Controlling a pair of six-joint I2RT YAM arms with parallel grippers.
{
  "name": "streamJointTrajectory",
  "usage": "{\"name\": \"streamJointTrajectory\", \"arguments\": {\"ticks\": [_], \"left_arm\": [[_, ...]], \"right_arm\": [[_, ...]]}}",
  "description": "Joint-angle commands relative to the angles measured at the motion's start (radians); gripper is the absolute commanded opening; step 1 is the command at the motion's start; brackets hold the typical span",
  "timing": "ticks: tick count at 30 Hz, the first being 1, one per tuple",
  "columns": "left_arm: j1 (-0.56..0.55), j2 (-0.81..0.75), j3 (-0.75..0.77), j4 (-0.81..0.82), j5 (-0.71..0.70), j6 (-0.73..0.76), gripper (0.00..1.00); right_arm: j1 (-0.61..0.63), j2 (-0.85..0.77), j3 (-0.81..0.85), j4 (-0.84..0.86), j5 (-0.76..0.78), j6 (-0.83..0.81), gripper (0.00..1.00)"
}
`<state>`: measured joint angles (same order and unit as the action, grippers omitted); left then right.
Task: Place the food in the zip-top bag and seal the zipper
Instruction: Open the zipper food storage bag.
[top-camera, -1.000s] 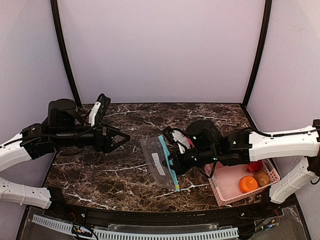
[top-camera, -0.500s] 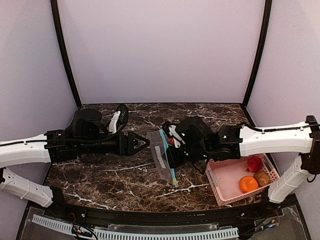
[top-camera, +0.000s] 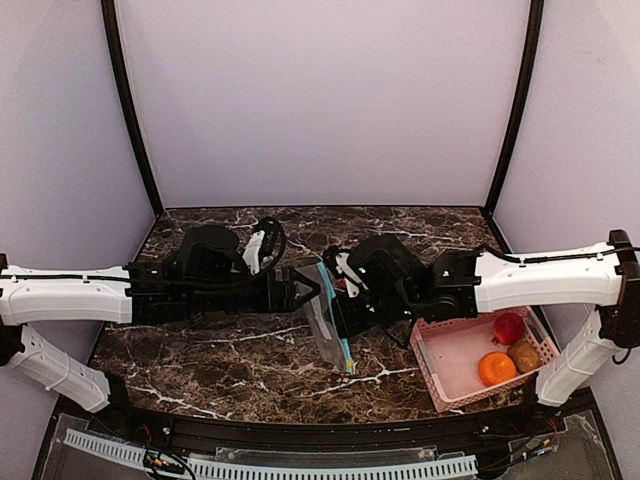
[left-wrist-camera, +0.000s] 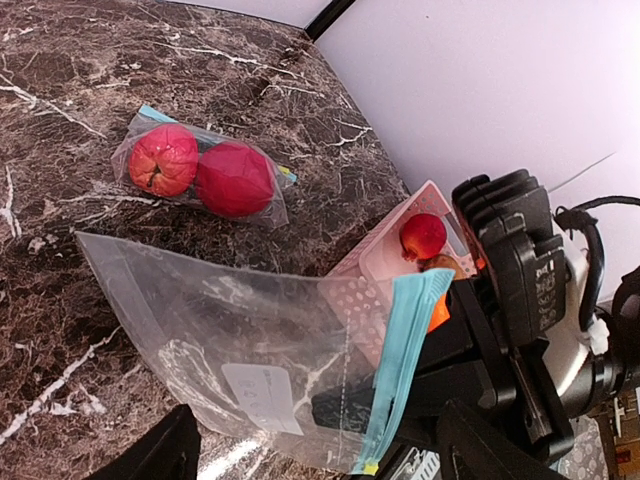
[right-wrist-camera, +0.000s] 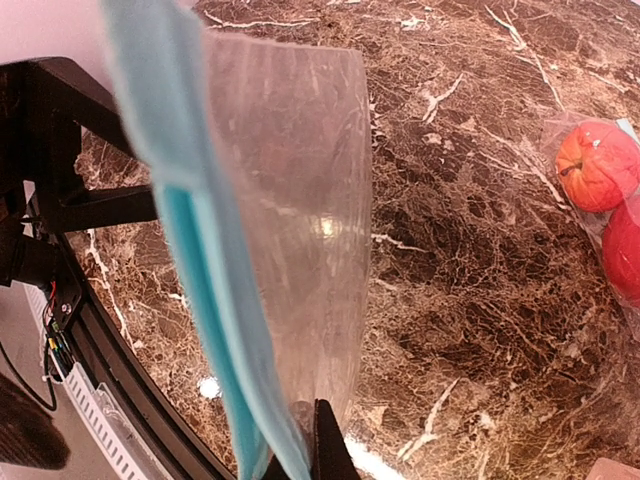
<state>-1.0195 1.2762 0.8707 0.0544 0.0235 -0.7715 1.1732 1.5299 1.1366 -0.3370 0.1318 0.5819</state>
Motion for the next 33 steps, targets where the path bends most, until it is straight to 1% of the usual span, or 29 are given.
{"name": "streamJointTrajectory", "arguments": {"ticks": [1, 12, 14, 17, 21, 23, 26, 29, 33], "left_arm": [[-0.006, 0.032, 0.053, -0.016, -0.011, -0.011, 0.82], [-0.019, 0.109, 0.084, -0.026, -0.010, -0.006, 0.84], [-0.024, 0.121, 0.104, -0.091, -0.059, 0.000, 0.84], [-0.028, 0.126, 0.110, -0.121, -0.093, -0.001, 0.82], [-0.028, 0.124, 0.110, -0.146, -0.121, 0.001, 0.77], [-0.029, 0.123, 0.108, -0.155, -0.130, 0.003, 0.72], [-0.029, 0.120, 0.099, -0.157, -0.132, 0.002, 0.68], [-0.030, 0.120, 0.090, -0.145, -0.121, 0.001, 0.59], [-0.030, 0.120, 0.057, -0.076, -0.075, -0.008, 0.49]], "right_arm": [[0.001, 0.020, 0.026, 0.019, -0.006, 0.000, 0.00], [0.001, 0.024, 0.031, 0.021, -0.009, -0.003, 0.00], [0.002, 0.022, 0.028, 0.021, -0.009, -0.002, 0.00], [0.001, 0.021, 0.026, 0.021, -0.006, -0.001, 0.00], [0.001, 0.020, 0.026, 0.021, -0.005, -0.001, 0.00], [0.001, 0.023, 0.028, 0.021, -0.007, -0.002, 0.00], [0.001, 0.026, 0.034, 0.021, -0.009, -0.005, 0.00], [0.001, 0.031, 0.037, 0.021, -0.012, -0.004, 0.00], [0.001, 0.033, 0.037, 0.022, -0.008, 0.002, 0.00]]}}
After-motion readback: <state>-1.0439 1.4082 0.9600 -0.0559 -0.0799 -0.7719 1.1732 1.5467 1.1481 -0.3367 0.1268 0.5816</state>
